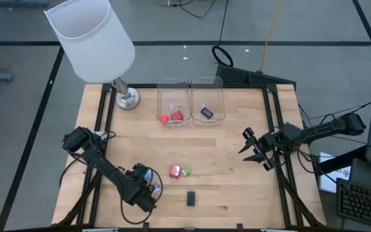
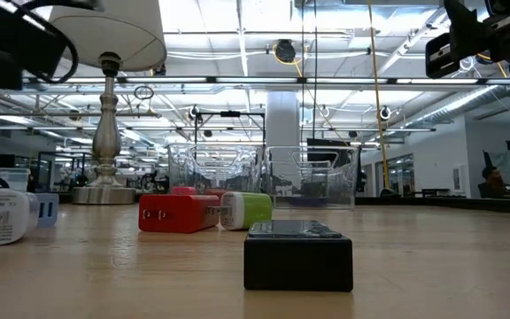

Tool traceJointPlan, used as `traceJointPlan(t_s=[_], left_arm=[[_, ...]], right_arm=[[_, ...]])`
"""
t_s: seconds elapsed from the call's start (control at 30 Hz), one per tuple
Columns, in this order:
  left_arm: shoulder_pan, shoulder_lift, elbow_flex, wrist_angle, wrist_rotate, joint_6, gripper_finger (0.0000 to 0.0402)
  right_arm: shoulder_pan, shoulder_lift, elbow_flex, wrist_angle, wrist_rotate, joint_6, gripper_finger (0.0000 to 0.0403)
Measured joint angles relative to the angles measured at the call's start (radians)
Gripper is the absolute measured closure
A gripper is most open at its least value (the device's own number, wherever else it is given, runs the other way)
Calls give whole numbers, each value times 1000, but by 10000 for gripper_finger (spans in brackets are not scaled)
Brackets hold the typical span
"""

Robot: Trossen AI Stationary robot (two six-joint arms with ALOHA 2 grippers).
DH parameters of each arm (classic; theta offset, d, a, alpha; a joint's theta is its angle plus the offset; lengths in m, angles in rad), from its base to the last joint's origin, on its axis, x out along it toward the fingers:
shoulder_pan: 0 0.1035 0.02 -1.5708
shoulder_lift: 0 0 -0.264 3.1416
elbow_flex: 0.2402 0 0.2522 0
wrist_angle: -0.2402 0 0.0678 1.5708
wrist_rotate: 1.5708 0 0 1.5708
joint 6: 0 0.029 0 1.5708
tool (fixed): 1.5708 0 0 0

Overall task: Pick & Place Office items
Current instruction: Put the blue timer into the right transparent bin

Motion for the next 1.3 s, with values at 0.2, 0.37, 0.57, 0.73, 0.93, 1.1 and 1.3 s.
traceJointPlan(t_s=[0.2, 0.37, 0.57, 0.73, 0.93, 1.1, 1.3], left_arm=[[0, 0, -120, 20, 108, -30, 222], [5, -4, -183, 118, 163, -27, 240], [4, 0, -148, 186, 168, 11, 263], [3, 0, -120, 262, 185, 15, 280], [2, -1, -111, 388, 183, 93, 296], [3, -1, -110, 401, 150, 112, 295], [5, -2, -110, 403, 120, 93, 248]], right_arm=[[0, 0, 0, -5, 0, 0, 259], [0, 0, 0, -5, 0, 0, 259], [0, 0, 0, -5, 2, 0, 259], [0, 0, 0, -5, 3, 0, 259], [0, 0, 0, -6, 4, 0, 259], [0, 0, 0, -6, 4, 0, 259], [0, 0, 0, -6, 4, 0, 259]])
